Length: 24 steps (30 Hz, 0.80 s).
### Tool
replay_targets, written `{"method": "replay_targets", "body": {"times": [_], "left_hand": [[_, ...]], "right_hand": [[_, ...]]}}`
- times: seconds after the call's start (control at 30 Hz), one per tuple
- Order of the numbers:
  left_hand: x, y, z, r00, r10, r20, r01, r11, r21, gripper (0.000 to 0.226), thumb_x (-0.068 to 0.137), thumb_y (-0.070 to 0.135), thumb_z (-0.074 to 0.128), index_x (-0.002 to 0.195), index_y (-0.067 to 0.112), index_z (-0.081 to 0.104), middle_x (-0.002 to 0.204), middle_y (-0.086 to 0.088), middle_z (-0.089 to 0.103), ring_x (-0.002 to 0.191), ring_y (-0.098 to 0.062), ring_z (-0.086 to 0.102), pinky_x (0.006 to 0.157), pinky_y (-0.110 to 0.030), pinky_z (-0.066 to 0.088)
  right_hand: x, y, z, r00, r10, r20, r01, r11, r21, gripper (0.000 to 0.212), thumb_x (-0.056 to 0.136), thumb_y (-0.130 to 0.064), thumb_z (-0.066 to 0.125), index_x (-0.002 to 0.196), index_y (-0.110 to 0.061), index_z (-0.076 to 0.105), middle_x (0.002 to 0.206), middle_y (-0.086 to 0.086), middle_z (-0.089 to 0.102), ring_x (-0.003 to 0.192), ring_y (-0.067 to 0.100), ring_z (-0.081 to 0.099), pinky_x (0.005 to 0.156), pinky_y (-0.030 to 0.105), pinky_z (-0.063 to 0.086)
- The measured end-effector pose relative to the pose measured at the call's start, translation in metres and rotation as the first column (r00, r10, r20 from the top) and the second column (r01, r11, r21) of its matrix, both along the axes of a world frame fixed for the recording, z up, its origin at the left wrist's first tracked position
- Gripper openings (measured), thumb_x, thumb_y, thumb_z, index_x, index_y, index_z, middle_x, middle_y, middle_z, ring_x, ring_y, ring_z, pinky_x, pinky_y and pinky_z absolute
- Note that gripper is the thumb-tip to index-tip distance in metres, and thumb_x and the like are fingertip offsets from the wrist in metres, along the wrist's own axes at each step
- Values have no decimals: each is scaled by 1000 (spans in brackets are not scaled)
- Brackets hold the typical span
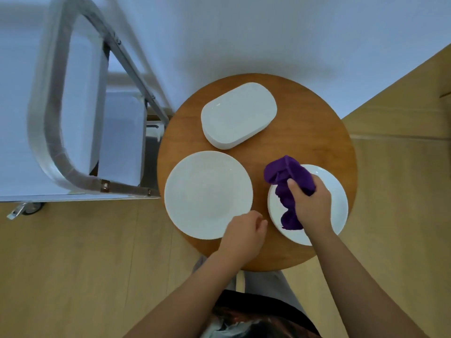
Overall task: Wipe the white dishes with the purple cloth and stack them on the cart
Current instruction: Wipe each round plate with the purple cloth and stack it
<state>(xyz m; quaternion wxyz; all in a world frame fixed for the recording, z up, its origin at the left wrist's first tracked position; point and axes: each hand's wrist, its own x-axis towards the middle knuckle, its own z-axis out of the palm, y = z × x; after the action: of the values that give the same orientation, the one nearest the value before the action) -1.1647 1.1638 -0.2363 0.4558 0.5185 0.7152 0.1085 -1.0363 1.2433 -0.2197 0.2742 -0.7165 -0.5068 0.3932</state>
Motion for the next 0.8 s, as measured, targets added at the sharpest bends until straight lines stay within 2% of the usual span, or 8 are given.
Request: {"method": "replay_targets", "body": {"times": [0.07,0.13,0.3,0.4,0.53,0.6,0.7,0.8], "left_hand": [[22,5,-10,990,-107,-89,102,993,-60,25,99,34,42,110,15,56,106,-3,63,87,-11,55,81,-23,44],[38,12,-22,969,-180,-168,168,982,-82,24,101,29,41,112,12,53,111,-7,58,97,-16,57,86,-26,45],[63,29,-55,978,10,-210,-44,986,-159,35,98,45,39,114,15,46,107,-2,56,87,-13,55,73,-22,43],[68,36,-71,961,40,-274,-98,975,-200,38,97,50,39,114,17,46,104,0,57,81,-10,52,68,-21,42],[66,39,-81,967,58,-249,-109,975,-194,21,99,41,42,105,21,47,96,3,58,72,-9,54,63,-19,44],[64,39,-81,962,85,-261,-126,981,-146,14,98,40,43,97,26,44,86,8,55,65,-8,53,56,-15,40],[66,37,-75,948,221,-230,-232,972,-21,20,95,36,50,79,27,43,70,12,50,59,-7,52,50,-10,33],[71,36,-65,867,494,-66,-486,868,101,30,89,23,61,66,23,42,60,7,48,53,-7,48,45,-8,37]], "right_hand": [[24,-5,3,997,-60,-47,61,998,13,12,88,-28,63,97,-23,58,81,-12,61,77,6,59,57,12,41],[44,-9,0,989,-112,-94,113,994,5,10,87,-28,64,96,-26,59,82,-13,61,78,7,59,59,16,43],[75,-17,-16,971,-170,-166,166,985,-34,13,87,-27,65,84,-36,57,79,-15,63,77,7,62,63,24,50],[84,-15,-24,970,-142,-197,133,990,-56,14,87,-25,65,84,-37,58,78,-16,64,78,4,62,66,26,52],[90,-12,-33,974,-105,-199,86,991,-98,12,88,-24,65,91,-34,58,88,-8,64,86,13,62,74,33,54],[93,-10,-37,975,-112,-194,91,989,-117,9,88,-25,64,95,-27,60,90,-5,63,88,15,61,75,34,55],[97,-8,-38,973,-105,-204,78,988,-134,8,88,-24,64,94,-28,59,91,-5,63,88,14,61,75,33,55],[101,-4,-38,968,-110,-227,74,984,-163,11,89,-27,62,99,-28,58,94,-6,63,91,14,61,77,32,55]]}}
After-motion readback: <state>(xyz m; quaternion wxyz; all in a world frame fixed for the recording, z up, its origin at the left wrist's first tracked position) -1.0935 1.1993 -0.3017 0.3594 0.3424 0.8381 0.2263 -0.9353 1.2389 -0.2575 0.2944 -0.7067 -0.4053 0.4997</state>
